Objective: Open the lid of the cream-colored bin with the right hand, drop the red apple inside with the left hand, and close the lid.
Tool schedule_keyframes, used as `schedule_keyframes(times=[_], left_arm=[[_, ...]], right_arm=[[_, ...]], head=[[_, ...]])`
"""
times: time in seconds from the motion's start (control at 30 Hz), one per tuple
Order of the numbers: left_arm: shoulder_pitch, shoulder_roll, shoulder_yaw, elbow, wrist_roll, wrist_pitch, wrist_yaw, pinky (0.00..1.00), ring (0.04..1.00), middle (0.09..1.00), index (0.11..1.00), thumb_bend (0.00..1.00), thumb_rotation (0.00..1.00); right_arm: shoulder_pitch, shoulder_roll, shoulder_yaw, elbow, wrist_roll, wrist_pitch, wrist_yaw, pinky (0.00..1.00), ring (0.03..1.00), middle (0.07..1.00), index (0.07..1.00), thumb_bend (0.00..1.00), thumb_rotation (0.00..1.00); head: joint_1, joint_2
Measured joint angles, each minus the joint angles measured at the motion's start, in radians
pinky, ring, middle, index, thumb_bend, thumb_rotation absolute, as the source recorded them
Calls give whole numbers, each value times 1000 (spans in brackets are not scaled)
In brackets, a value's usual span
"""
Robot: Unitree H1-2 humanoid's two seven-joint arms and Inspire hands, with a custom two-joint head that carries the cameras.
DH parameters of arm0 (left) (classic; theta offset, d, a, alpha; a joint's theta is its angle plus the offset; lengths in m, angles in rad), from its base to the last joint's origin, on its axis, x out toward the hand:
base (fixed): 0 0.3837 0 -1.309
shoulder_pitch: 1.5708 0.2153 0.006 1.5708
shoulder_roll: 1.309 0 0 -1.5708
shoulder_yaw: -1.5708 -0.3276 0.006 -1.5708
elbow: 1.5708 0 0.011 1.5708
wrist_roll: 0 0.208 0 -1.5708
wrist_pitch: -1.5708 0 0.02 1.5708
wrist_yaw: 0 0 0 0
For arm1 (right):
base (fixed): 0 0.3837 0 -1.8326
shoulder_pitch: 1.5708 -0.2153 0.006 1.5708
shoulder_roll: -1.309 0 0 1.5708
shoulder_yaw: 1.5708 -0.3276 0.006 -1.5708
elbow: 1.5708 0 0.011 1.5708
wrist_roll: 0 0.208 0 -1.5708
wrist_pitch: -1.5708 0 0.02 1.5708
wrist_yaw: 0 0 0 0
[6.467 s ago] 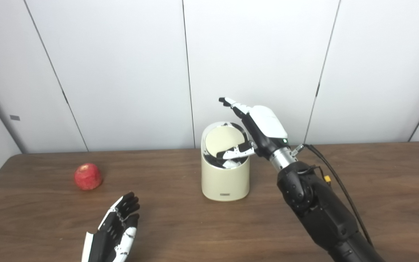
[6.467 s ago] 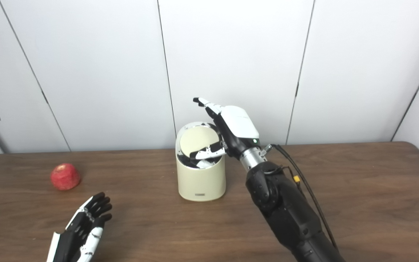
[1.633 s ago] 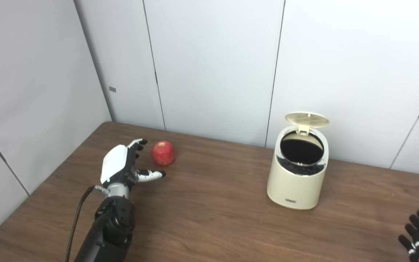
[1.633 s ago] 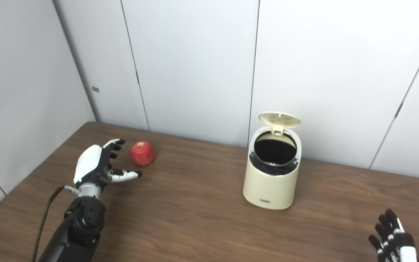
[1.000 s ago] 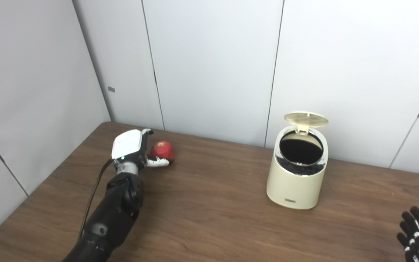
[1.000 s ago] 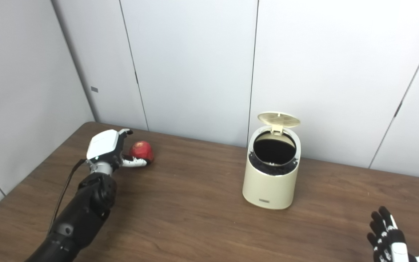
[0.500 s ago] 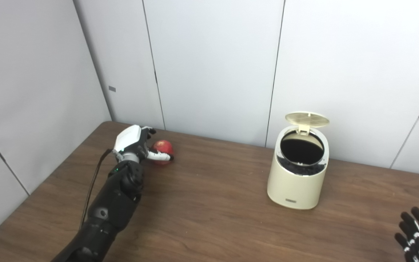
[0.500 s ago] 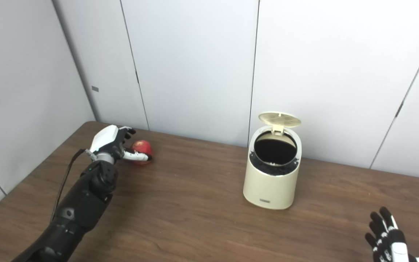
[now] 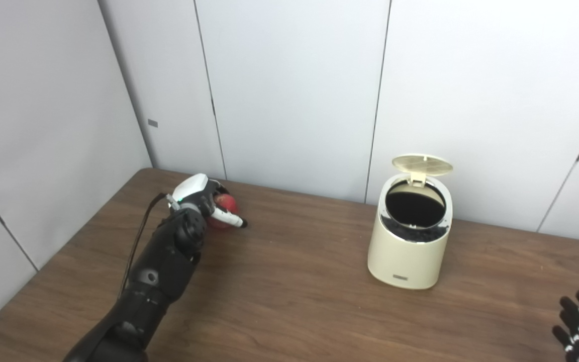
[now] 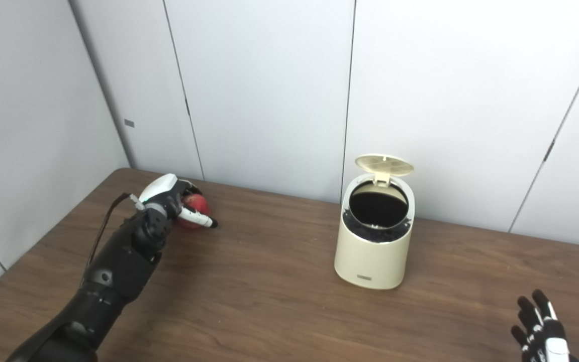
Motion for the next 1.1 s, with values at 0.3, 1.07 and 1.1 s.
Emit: schedule_keyframes(times=[0.3, 1.07, 1.1], left_arm=[[-5, 12, -30, -5, 4, 0, -19, 505, 600, 659, 643, 790, 3], [89, -43, 62, -272, -92, -14, 187, 401, 455, 488, 461, 480, 0], [103, -53, 70, -315, -104, -16, 195, 402, 454, 494, 466, 479, 0]], right_arm=[[4, 0, 1, 0, 34, -2, 7, 1000, 1000, 994, 999, 468, 1000], [19, -1, 6, 68, 35, -54, 16, 980, 990, 971, 984, 466, 1000], [19, -1, 7, 76, 32, -62, 16, 971, 986, 967, 981, 471, 1000]], head=[[0, 5], [-120, -11], [-144, -15]])
